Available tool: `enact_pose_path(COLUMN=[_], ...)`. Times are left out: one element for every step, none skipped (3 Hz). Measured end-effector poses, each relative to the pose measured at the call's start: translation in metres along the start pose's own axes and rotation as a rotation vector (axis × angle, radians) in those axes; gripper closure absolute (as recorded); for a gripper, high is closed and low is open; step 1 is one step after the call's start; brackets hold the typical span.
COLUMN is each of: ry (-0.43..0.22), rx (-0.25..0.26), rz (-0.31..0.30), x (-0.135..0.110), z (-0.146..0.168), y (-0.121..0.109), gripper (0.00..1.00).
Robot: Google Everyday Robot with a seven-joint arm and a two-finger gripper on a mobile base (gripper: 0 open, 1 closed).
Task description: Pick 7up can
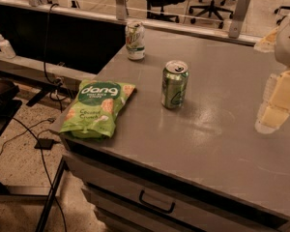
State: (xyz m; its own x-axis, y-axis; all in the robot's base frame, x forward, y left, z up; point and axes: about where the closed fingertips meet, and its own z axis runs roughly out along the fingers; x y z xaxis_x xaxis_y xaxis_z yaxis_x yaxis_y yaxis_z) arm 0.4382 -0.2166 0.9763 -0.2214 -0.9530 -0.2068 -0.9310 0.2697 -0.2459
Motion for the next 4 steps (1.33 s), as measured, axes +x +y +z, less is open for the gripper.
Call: enact_pose_path(ry=[0.000, -0.022, -0.088, -0.148], rx=[0.000, 0.016, 0.063, 0.090], rz=[0.000, 0.007, -0.004, 0.006], x=[0.000, -0.004, -0.019, -0.043], z=[0.000, -0.001, -0.002, 0.007], y=[0.000, -0.009, -0.050, -0.103], gripper=[0.00, 0.00, 0.00, 0.00])
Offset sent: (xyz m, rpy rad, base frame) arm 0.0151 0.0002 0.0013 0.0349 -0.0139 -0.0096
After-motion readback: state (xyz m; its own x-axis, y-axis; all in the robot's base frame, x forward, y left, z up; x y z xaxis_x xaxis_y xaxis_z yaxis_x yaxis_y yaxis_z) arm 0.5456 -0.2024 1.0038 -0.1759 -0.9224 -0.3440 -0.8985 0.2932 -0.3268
